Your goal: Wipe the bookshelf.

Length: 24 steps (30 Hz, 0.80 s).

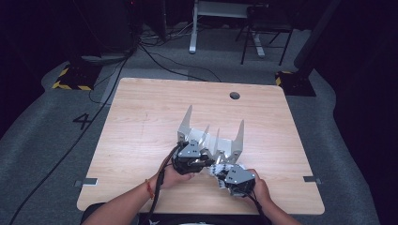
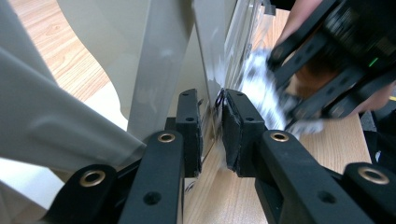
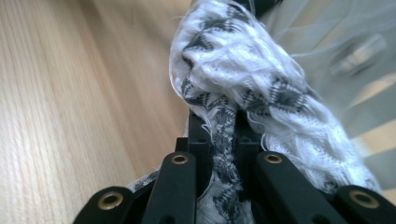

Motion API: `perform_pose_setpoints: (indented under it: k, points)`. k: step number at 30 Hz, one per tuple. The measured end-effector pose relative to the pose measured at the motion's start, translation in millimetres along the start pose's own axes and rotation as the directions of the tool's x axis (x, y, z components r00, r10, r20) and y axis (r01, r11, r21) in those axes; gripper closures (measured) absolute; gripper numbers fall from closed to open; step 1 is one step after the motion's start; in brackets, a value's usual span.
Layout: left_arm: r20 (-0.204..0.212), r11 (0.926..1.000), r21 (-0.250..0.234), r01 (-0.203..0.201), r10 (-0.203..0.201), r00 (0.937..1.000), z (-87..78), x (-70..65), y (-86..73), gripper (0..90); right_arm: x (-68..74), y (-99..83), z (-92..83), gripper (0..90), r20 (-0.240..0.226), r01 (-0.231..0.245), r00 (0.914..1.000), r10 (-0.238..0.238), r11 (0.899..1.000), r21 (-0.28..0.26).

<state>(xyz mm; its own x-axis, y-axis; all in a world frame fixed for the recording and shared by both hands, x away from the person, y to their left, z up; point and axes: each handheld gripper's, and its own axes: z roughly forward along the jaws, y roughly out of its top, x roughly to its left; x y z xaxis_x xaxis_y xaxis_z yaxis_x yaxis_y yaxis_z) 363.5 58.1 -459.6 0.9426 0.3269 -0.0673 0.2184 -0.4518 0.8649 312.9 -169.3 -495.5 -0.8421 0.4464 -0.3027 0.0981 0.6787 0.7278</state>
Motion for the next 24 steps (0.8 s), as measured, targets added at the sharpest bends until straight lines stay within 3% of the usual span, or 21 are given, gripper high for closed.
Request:
perform_pose_setpoints:
  k: [2, 4, 8, 12, 14, 17, 20, 24]
  points:
    - [-0.001, 1.0, -0.002, -0.003, 0.003, 1.0, 0.1, 0.1, -0.2, 77.2, 1.0, 0.4, 1.4, 82.4, 0.007, 0.013, 0.9999, -0.013, 1.0, 0.014]
    - [-0.003, 1.0, -0.001, -0.003, 0.003, 1.0, 0.5, 0.4, 0.0, 77.3, -2.6, 4.1, -6.0, 82.5, 0.02, 0.004, 0.9998, -0.003, 1.0, -0.01]
    - [-0.006, 1.0, -0.006, -0.005, 0.004, 1.0, 1.9, -0.1, 0.5, 77.6, -8.6, 14.6, -35.0, 82.4, 0.084, 0.005, 0.9965, 0.004, 0.995, -0.103]
    - [-0.013, 1.0, -0.008, 0.0, 0.0, 0.9999, 4.4, -1.7, 1.7, 77.4, -15.0, 28.2, -67.3, 82.4, 0.179, 0.011, 0.9834, 0.029, 0.976, -0.218]
    - [-0.017, 0.9999, -0.011, 0.001, -0.001, 0.9999, 5.9, -2.9, 2.3, 77.5, -19.2, 33.4, -79.9, 82.4, 0.198, 0.0, 0.9787, 0.053, 0.966, -0.258]
    - [-0.012, 0.9999, -0.013, 0.003, -0.003, 0.9999, 7.8, -2.7, 3.1, 77.5, -23.6, 32.3, -82.6, 82.2, 0.184, -0.01, 0.9811, 0.059, 0.967, -0.254]
    - [-0.013, 0.9999, -0.016, 0.007, -0.007, 0.9999, 7.8, -2.8, 2.8, 77.5, -23.4, 23.6, -68.3, 82.2, 0.142, -0.018, 0.9887, 0.047, 0.98, -0.198]
    - [-0.027, 0.9998, -0.017, 0.014, -0.014, 0.9995, 6.6, -2.3, 2.0, 77.0, -20.4, 16.8, -54.5, 82.1, 0.116, -0.029, 0.992, 0.05, 0.983, -0.179]
